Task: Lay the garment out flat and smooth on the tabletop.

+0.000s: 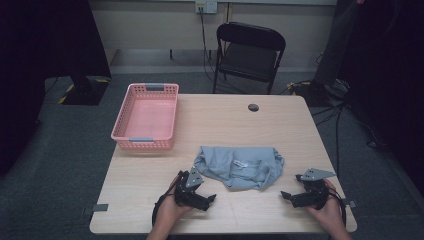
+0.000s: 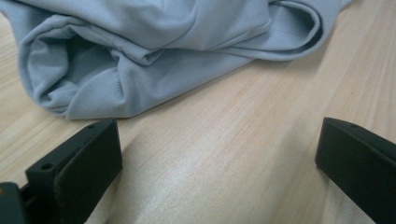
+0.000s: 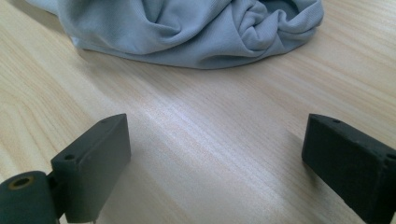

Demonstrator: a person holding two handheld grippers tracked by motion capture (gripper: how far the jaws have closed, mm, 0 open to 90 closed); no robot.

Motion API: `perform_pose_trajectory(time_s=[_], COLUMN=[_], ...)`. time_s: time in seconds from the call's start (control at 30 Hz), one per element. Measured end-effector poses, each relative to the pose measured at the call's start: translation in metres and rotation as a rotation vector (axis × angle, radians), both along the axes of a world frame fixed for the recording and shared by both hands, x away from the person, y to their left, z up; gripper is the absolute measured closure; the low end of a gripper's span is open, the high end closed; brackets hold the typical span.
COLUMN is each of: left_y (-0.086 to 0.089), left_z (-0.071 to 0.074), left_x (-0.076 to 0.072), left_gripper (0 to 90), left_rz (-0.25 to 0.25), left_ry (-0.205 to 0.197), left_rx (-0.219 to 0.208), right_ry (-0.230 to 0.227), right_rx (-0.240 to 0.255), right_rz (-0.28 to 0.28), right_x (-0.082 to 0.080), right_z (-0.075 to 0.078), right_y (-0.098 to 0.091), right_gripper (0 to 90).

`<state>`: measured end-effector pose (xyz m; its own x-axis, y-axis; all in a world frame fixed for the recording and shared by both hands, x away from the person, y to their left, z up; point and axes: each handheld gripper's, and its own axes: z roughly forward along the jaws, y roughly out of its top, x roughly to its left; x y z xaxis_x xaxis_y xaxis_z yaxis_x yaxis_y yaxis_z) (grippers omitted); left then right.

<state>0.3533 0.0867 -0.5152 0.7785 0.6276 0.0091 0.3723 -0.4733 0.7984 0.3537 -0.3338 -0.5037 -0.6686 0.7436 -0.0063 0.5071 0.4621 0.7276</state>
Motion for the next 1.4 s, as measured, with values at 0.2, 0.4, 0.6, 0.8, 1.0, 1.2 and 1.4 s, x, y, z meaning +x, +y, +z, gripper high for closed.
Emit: perform_pose_trajectory(time_s=[0.2,0.4,0.6,0.8,1.0,1.2,1.4], left_y=[0.0,0.001,0.004,0.009,0.006,-0.004,-0.017], left_z=[0.0,0.0,0.004,0.012,0.02,0.028,0.035], left_x=[0.0,0.0,0.0,0.003,0.009,0.014,0.022], left_gripper=[0.0,0.3,10.0,14.8,14.8,14.8,15.2], left_rz=[0.008,0.007,0.043,0.092,0.1,0.099,0.081], left_ry=[0.001,-0.006,-0.016,-0.006,-0.007,-0.018,-0.003], left_rx=[0.0,0.004,0.004,-0.043,-0.066,-0.076,-0.103], right_ry=[0.0,0.0,0.0,0.005,-0.003,-0.044,-0.05], right_rx=[0.0,0.0,0.0,0.004,0.056,0.086,0.106], right_rz=[-0.001,-0.002,-0.004,-0.023,-0.004,0.008,0.033], right_x=[0.0,0.0,0.0,0.001,0.005,0.01,0.016], right_z=[0.0,0.0,0.0,0.002,0.014,0.026,0.031], right_y=[0.0,0.0,0.0,0.004,0.01,0.021,0.032], right_gripper=[6.9,6.9,6.9,7.6,8.8,12.0,20.3])
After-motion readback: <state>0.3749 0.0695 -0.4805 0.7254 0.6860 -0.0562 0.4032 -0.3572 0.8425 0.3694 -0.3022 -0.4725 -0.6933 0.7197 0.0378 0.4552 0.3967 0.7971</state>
